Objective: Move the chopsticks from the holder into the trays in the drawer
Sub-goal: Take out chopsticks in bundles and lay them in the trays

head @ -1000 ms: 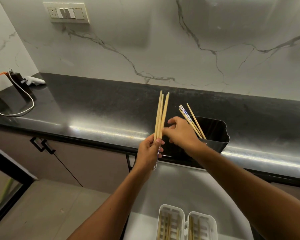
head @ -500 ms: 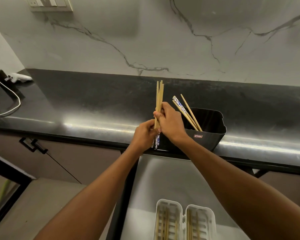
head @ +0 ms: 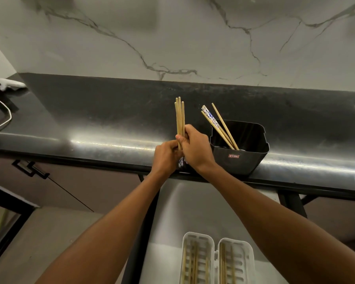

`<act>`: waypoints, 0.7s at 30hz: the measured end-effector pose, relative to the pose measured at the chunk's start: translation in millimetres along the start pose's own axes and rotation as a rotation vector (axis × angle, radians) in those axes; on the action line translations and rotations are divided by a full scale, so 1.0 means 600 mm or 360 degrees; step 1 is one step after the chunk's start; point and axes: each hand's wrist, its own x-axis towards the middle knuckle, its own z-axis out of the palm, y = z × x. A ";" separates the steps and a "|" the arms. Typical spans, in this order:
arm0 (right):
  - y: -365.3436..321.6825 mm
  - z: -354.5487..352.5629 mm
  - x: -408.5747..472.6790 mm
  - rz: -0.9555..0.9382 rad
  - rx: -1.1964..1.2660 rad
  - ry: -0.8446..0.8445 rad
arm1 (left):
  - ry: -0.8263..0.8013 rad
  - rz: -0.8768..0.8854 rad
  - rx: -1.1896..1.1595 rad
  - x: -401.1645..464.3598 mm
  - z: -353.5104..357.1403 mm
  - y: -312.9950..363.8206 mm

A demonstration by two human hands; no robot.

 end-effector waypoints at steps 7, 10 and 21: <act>-0.005 -0.010 -0.017 -0.0008 -0.0029 0.0012 | -0.0129 -0.0028 -0.0068 -0.019 -0.010 0.008; -0.016 -0.024 -0.046 -0.0011 -0.0037 0.0003 | -0.0195 -0.0028 -0.0210 -0.066 -0.015 0.008; 0.075 0.001 -0.279 0.0775 0.0023 -0.0527 | -0.0756 -0.0565 -0.0287 -0.319 0.043 -0.063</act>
